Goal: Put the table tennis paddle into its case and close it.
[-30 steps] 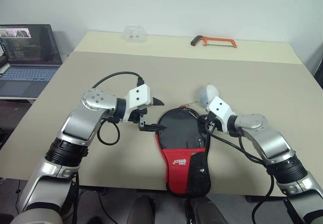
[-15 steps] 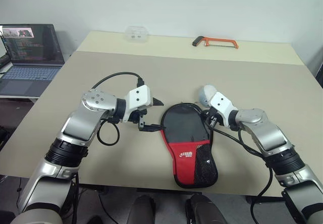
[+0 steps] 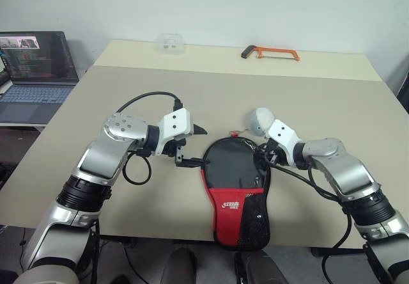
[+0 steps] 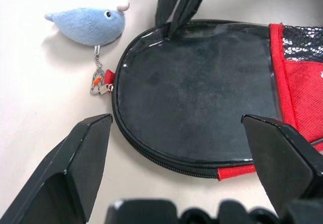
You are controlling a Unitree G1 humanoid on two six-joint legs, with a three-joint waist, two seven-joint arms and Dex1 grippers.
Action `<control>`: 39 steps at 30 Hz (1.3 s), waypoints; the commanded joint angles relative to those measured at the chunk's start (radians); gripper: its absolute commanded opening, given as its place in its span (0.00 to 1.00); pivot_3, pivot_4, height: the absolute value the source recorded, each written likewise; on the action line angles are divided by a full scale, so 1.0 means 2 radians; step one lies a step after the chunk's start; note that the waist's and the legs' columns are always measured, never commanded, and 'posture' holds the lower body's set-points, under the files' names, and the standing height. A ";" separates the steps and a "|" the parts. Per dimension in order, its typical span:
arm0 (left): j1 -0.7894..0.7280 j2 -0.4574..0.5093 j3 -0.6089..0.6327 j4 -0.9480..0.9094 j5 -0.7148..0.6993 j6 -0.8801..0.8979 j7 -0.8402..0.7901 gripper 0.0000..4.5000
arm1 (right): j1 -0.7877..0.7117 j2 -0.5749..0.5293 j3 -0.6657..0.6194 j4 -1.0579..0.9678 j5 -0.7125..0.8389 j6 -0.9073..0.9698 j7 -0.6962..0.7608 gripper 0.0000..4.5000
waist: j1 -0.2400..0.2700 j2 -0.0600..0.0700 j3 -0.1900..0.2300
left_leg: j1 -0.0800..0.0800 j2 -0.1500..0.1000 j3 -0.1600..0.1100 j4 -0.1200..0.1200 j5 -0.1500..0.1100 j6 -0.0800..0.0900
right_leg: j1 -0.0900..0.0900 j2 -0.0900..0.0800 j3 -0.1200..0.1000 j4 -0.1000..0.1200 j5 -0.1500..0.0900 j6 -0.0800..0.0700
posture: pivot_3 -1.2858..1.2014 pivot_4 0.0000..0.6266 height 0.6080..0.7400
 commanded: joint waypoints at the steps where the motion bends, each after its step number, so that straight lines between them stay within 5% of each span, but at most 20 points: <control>1: -0.007 -0.001 0.002 -0.011 -0.001 -0.005 0.000 1.00 | -0.012 0.001 -0.016 -0.012 0.007 0.000 0.001 0.60 | 0.000 0.000 0.000 | 0.000 0.000 0.000 0.000 0.000 0.000 | 0.000 0.000 0.000 0.000 0.000 0.000 | 0.52 0.24 1.00; 6: -0.012 -0.008 0.002 -0.010 -0.002 -0.006 0.003 1.00 | -0.015 -0.008 -0.029 -0.024 0.024 0.011 0.016 0.98 | 0.001 0.000 0.000 | 0.000 0.000 0.000 0.000 0.000 0.000 | 0.000 0.000 0.000 0.000 0.000 0.000 | 0.52 0.24 1.00; 7: -0.013 -0.011 0.003 -0.011 -0.004 -0.005 0.004 1.00 | -0.017 -0.015 -0.035 -0.034 0.032 0.017 0.025 0.99 | 0.001 0.000 0.000 | 0.000 0.000 0.000 0.000 0.000 0.000 | 0.000 0.000 0.000 0.000 0.000 0.000 | 0.52 0.24 1.00; 17: -0.018 -0.093 -0.019 -0.031 -0.010 0.030 0.054 1.00 | -0.088 -0.080 -0.152 -0.121 0.113 0.112 0.029 0.99 | 0.002 0.000 0.000 | 0.000 0.000 -0.001 0.000 0.000 0.000 | 0.000 0.000 0.000 0.000 0.000 0.000 | 0.52 0.24 1.00; 24: 0.006 -0.204 -0.080 0.074 0.066 0.000 0.168 1.00 | -0.181 0.022 -0.153 0.097 0.017 0.068 -0.163 0.99 | 0.000 0.000 -0.001 | 0.002 -0.001 0.001 0.001 0.000 0.000 | 0.000 -0.001 0.002 0.003 0.000 0.000 | 0.52 0.24 1.00; 30: 0.028 -0.249 -0.077 0.095 0.062 0.012 0.203 1.00 | -0.212 0.064 -0.145 0.183 0.007 0.024 -0.182 0.99 | -0.001 0.001 -0.001 | 0.002 0.000 0.001 0.000 0.000 0.000 | -0.001 0.000 0.003 0.004 0.000 0.000 | 0.52 0.24 1.00; 39: 0.066 -0.245 -0.077 0.099 0.072 0.011 0.220 1.00 | -0.239 0.125 -0.177 0.267 0.034 0.050 -0.207 0.99 | 0.000 0.002 -0.002 | 0.003 -0.001 0.002 0.000 0.000 0.000 | 0.000 -0.001 0.003 0.004 0.000 0.000 | 0.52 0.24 1.00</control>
